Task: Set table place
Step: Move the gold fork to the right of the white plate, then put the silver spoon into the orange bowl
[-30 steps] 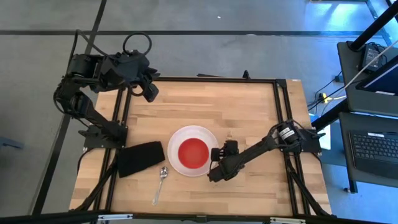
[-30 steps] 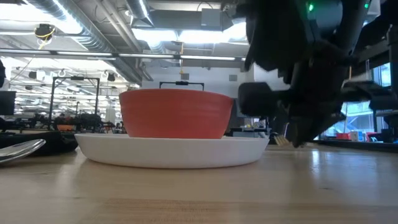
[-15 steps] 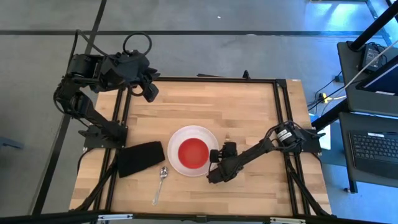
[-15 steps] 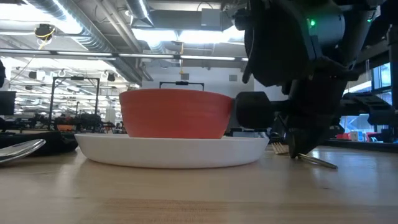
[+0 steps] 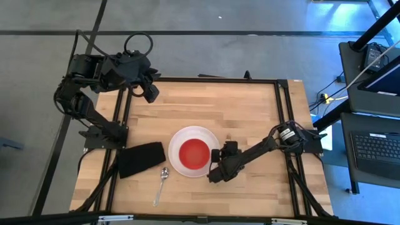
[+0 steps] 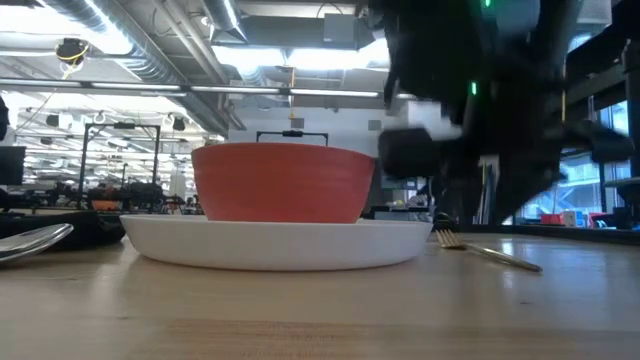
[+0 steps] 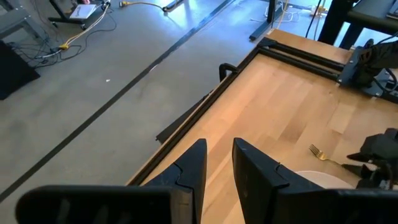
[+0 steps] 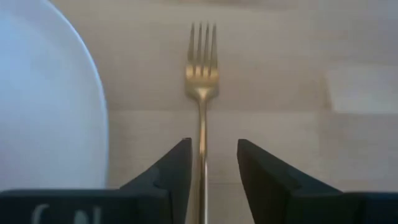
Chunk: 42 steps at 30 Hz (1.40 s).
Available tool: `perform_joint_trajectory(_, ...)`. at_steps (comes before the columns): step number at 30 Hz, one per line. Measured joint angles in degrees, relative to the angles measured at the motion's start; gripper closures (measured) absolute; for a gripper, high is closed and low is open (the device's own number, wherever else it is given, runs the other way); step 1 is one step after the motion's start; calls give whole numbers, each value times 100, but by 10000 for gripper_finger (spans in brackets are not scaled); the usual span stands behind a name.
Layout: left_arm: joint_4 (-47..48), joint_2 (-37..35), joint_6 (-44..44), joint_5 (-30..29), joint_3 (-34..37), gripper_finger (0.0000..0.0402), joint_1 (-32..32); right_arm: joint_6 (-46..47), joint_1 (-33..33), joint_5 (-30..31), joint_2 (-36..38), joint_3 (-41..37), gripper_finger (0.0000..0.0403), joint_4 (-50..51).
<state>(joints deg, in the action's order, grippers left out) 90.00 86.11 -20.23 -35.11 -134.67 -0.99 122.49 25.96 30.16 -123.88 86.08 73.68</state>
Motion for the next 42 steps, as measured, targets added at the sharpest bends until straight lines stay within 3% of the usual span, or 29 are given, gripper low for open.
perform_joint_trajectory(8,0,2,-54,-126,0,331,0,-139,2,288,780,926,259,1670)
perform_joint_trajectory(14,1,2,-674,-98,4,331,58,-979,4,1477,1910,1430,259,1627)
perform_joint_trajectory(19,-5,-2,-1382,113,406,331,568,-2105,63,2743,2636,1926,258,1546)
perform_joint_trajectory(25,-9,3,-3295,187,1704,331,1744,-3534,63,3187,3018,2470,258,1545)
perform_joint_trajectory(32,-222,7,-6977,789,3846,331,3191,-4841,33,3340,3276,2660,258,1565)
perform_joint_trajectory(36,-1553,9,-8037,987,4967,331,3892,-5394,29,3358,3437,2663,258,1602)
perform_joint_trajectory(42,-4194,104,-8343,1890,6320,331,4178,-5726,31,3352,3570,2665,258,1629)
